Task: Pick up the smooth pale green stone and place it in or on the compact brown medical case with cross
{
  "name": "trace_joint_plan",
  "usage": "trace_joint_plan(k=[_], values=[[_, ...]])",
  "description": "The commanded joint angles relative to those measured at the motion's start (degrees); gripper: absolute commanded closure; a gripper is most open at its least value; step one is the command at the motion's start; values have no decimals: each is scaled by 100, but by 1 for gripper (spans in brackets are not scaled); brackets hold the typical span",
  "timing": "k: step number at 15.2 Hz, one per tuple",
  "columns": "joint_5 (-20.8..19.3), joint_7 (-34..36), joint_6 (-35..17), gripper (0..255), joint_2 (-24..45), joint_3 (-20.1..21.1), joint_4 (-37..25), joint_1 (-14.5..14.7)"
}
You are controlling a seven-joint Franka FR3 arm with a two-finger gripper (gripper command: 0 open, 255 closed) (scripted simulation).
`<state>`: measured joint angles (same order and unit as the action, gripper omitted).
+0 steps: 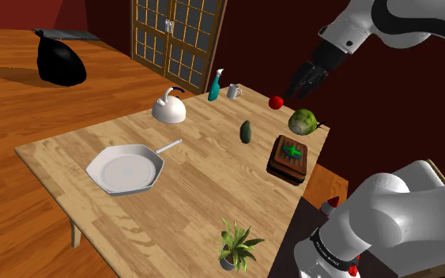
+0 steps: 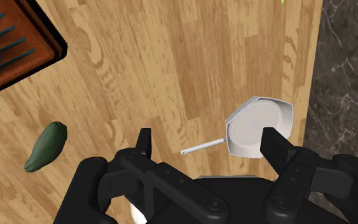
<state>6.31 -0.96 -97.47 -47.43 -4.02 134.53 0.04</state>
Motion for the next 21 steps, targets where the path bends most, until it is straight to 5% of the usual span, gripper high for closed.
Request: trace_joint_plan(k=[1,21], values=[[0,0,0,0,0,0,0,0],[-371,176,-2527,0,3692,-462,-710,-539]])
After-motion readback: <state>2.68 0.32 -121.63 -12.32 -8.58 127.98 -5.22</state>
